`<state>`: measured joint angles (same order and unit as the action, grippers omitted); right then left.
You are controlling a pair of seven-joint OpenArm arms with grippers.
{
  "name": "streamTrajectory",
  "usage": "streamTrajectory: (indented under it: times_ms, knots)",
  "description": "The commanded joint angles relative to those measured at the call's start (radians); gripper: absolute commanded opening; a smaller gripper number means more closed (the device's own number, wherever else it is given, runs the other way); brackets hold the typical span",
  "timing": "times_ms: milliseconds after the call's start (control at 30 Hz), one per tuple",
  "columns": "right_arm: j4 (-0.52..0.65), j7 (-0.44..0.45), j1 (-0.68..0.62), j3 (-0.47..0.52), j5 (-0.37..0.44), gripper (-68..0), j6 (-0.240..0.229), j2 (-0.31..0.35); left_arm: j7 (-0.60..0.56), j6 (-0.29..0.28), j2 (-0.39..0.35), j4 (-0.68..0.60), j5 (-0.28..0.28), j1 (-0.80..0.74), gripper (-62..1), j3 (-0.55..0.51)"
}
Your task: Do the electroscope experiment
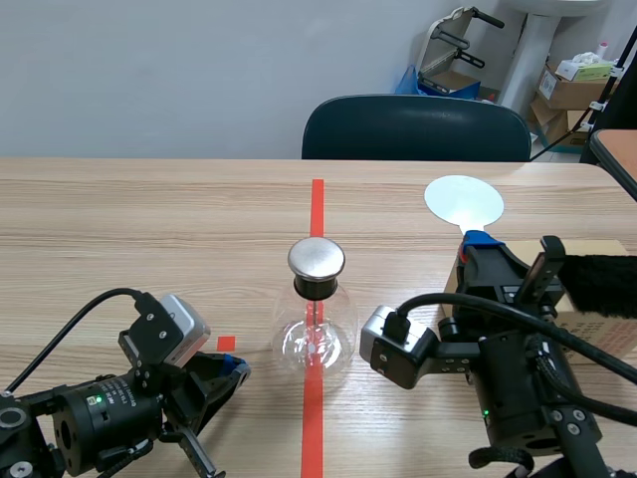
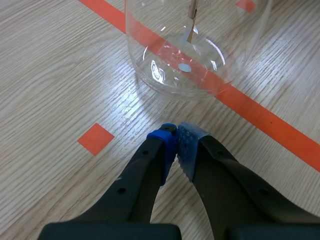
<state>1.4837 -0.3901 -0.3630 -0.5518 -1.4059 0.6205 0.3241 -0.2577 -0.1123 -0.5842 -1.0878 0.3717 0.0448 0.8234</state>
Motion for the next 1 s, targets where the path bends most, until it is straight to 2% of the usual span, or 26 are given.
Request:
streamTrajectory:
  times_ms: [0,967]
  knots:
    - [0.011,0.0,0.014,0.001,0.0,-66.5,0.006,0.003,-0.01,-0.005,0.011,-0.009,0.005,0.005,-56.9,-0.003]
    - [0.011,0.0,0.013,0.001,0.0,-66.5,0.006,0.003,-0.006,-0.005,0.021,-0.008,0.005,0.005,-56.9,-0.003]
